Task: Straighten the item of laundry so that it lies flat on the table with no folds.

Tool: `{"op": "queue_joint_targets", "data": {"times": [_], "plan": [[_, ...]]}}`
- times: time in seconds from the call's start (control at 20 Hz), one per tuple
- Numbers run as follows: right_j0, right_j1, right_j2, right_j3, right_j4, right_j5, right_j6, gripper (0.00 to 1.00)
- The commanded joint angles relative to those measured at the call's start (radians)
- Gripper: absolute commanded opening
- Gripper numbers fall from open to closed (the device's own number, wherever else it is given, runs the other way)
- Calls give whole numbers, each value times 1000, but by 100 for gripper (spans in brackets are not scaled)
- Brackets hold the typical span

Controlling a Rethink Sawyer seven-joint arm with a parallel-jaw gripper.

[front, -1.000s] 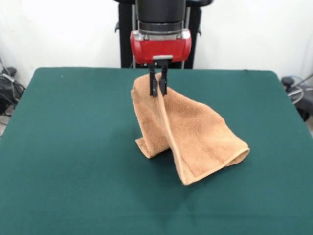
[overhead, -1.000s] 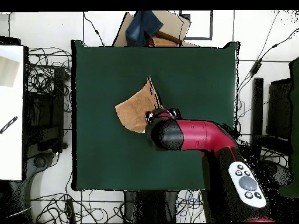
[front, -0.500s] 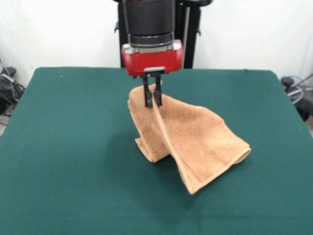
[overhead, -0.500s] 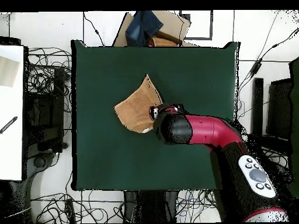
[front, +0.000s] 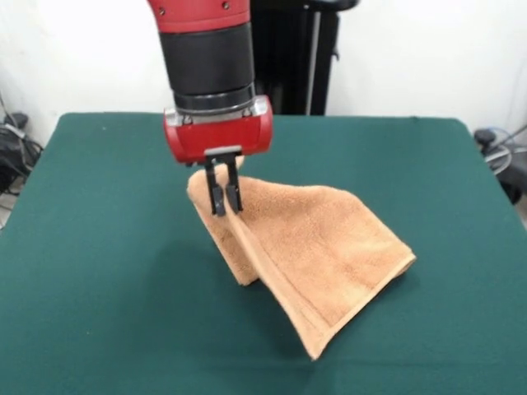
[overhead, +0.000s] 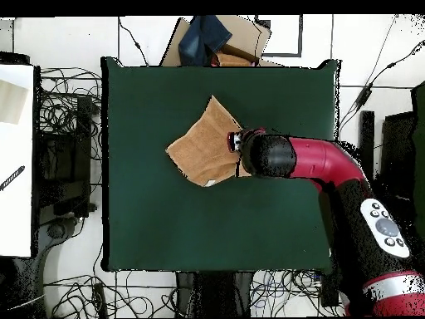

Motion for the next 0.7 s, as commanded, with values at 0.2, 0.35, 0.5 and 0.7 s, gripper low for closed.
{"op": "queue_joint_targets", "data": {"times": [0.2, 0.35, 0.5, 0.7], "plan": [[-17, 55, 143, -112, -69, 117, -252, 0], [-17, 46, 144, -104, -68, 113, -241, 0], [-16, 26, 139, -89, -66, 109, -225, 0], [-21, -17, 142, -99, -52, 190, -257, 0]]}}
